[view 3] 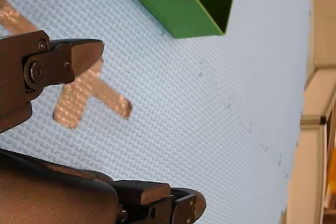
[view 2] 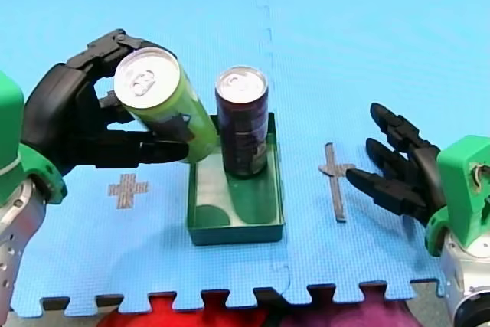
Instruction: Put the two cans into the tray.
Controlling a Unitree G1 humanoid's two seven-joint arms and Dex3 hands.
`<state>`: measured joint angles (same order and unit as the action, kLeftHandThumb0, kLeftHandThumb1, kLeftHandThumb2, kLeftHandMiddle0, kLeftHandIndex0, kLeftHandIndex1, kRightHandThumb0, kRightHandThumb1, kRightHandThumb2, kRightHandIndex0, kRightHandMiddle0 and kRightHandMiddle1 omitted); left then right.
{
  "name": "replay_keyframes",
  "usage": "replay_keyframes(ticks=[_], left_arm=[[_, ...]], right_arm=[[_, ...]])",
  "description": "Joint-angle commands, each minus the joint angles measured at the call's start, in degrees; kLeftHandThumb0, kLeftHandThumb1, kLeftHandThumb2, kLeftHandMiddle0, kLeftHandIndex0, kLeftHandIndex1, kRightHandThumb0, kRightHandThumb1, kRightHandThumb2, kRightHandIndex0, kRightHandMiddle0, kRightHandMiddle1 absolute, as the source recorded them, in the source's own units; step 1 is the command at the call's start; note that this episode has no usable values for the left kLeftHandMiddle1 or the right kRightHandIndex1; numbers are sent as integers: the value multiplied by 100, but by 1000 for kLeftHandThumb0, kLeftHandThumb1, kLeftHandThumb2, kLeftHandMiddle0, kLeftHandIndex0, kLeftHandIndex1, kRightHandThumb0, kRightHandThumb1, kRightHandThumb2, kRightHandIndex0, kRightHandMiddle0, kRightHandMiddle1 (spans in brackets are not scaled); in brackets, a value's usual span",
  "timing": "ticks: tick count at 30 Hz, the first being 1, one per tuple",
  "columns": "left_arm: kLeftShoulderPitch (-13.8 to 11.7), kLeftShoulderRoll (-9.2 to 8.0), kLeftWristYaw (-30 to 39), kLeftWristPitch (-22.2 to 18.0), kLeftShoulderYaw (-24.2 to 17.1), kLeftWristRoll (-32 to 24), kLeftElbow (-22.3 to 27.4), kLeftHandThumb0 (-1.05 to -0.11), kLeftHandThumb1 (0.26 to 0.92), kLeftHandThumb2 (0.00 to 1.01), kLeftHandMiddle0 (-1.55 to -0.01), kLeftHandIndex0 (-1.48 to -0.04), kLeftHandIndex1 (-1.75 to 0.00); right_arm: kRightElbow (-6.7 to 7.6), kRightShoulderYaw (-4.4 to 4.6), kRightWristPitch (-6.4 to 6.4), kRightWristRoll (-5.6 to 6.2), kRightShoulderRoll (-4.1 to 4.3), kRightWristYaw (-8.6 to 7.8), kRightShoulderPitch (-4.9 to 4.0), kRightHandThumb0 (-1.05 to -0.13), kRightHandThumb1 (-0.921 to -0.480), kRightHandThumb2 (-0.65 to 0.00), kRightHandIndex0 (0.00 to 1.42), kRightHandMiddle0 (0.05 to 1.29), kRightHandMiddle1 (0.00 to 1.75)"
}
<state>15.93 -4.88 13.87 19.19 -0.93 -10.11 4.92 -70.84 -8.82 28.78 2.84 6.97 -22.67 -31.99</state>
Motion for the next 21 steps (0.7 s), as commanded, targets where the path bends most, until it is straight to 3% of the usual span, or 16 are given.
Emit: replay_keyframes(ticks=[1,12,21], left_arm=[[104,15,18,50,-19,-87,-75,-282,791,0,-938,-521,-1746],[206,0,104,119,83,-89,-233,-258,787,0,-934,-521,-1746],[184,58,-29,277,391,136,40,-246,788,1,-926,-517,-1746]], right_arm=[[19,2,-17,5,-3,-6,18,-1048,-921,-113,233,202,0],[35,22,-5,24,-26,15,32,-1048,-921,-115,232,203,1],[10,10,-17,44,-14,-1,35,-1048,-921,-116,230,202,0]])
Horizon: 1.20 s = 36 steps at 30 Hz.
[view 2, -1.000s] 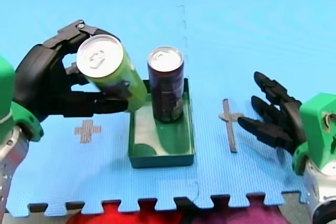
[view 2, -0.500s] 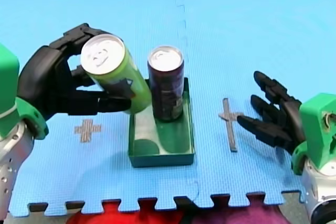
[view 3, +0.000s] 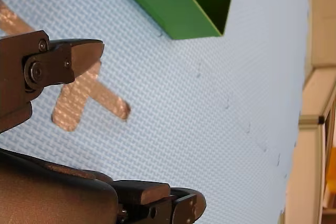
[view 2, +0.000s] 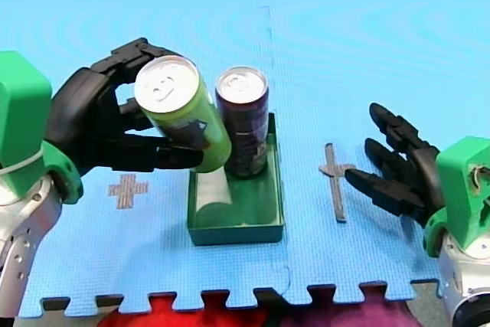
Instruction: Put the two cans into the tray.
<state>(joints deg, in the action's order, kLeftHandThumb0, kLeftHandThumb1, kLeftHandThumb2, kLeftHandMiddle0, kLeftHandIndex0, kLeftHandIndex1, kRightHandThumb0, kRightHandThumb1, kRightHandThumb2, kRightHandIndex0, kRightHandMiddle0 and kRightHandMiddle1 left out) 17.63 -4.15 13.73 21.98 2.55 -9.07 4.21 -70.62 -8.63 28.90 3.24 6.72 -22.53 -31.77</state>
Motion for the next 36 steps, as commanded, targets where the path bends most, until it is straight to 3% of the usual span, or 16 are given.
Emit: replay_keyframes(ticks=[1,20,36], left_arm=[[-8,-22,-18,4,67,52,149,-246,789,1,-925,-517,-1746],[-554,-187,-57,348,306,226,1205,-266,792,2,-911,-506,-1746],[-599,-176,-93,412,309,209,1188,-274,793,2,-912,-510,-1746]], right_arm=[[-14,-13,-33,9,12,-17,12,-1048,-921,-116,230,202,0],[-7,-34,-33,25,35,-49,25,-1048,-921,-113,227,200,0],[13,-28,-23,16,47,-59,35,-1048,-921,-113,225,194,0]])
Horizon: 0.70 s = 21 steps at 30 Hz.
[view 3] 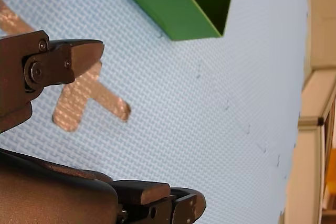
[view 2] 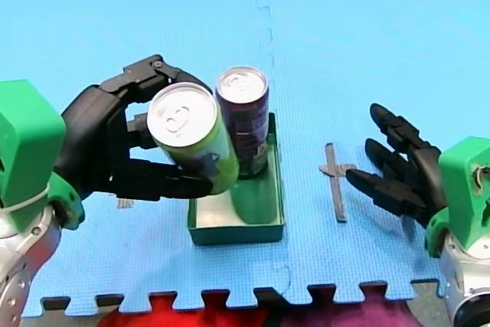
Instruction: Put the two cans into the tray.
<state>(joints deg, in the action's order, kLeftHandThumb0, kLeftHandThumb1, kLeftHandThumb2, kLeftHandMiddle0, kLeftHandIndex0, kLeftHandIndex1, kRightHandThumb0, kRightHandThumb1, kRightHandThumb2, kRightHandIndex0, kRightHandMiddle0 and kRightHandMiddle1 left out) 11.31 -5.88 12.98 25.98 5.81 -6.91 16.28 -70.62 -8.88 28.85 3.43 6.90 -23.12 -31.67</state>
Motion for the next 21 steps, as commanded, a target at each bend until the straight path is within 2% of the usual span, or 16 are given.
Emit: replay_keyframes(ticks=[1,11,21], left_arm=[[44,3,-17,44,-27,-21,-69,-275,794,2,-912,-510,-1746],[175,39,47,-192,-4,34,-834,-278,797,2,-905,-503,-1746],[249,29,151,-328,-38,19,-1143,-280,799,3,-894,-496,-1746]], right_arm=[[17,-1,-15,-4,31,-2,27,-1048,-921,-113,226,194,0],[48,5,8,2,28,-16,60,-1048,-921,-114,226,193,0],[70,24,37,-8,3,14,69,-1048,-921,-115,228,193,0]])
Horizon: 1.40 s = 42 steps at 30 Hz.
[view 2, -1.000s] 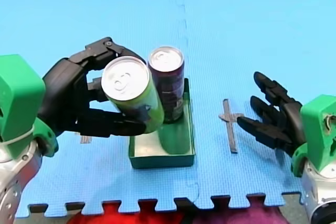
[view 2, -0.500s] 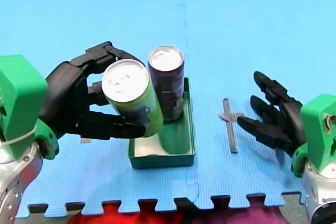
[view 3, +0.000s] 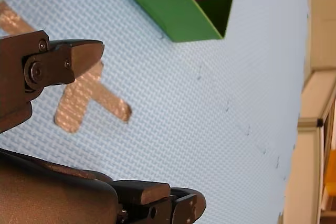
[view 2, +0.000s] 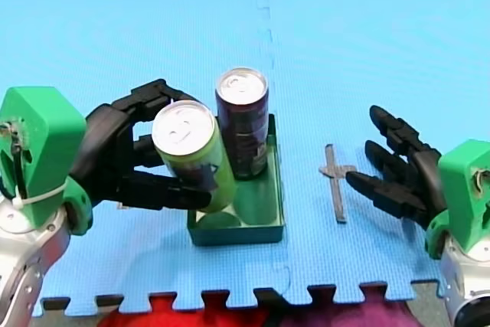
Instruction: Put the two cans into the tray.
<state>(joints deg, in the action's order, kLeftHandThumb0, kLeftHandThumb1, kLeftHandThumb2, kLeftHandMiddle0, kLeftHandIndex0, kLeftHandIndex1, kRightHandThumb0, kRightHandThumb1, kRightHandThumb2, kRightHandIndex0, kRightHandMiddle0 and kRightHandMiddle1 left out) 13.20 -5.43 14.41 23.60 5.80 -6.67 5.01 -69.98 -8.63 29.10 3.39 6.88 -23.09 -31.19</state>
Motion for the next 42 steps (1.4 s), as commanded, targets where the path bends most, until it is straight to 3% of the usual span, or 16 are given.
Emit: replay_keyframes(ticks=[1,18,42], left_arm=[[60,-17,13,-102,-38,-1,-28,-280,799,3,-893,-496,-1746],[143,-4,86,-319,26,55,-197,-279,802,2,-886,-496,-1746],[94,7,198,-524,283,338,-260,-284,808,3,-898,-513,-1746]], right_arm=[[8,0,12,-3,4,13,20,-1048,-921,-116,229,193,0],[33,13,32,5,-79,70,28,-1048,-921,-115,231,196,1],[22,-12,24,22,-119,72,42,-1048,-921,-111,237,199,1]])
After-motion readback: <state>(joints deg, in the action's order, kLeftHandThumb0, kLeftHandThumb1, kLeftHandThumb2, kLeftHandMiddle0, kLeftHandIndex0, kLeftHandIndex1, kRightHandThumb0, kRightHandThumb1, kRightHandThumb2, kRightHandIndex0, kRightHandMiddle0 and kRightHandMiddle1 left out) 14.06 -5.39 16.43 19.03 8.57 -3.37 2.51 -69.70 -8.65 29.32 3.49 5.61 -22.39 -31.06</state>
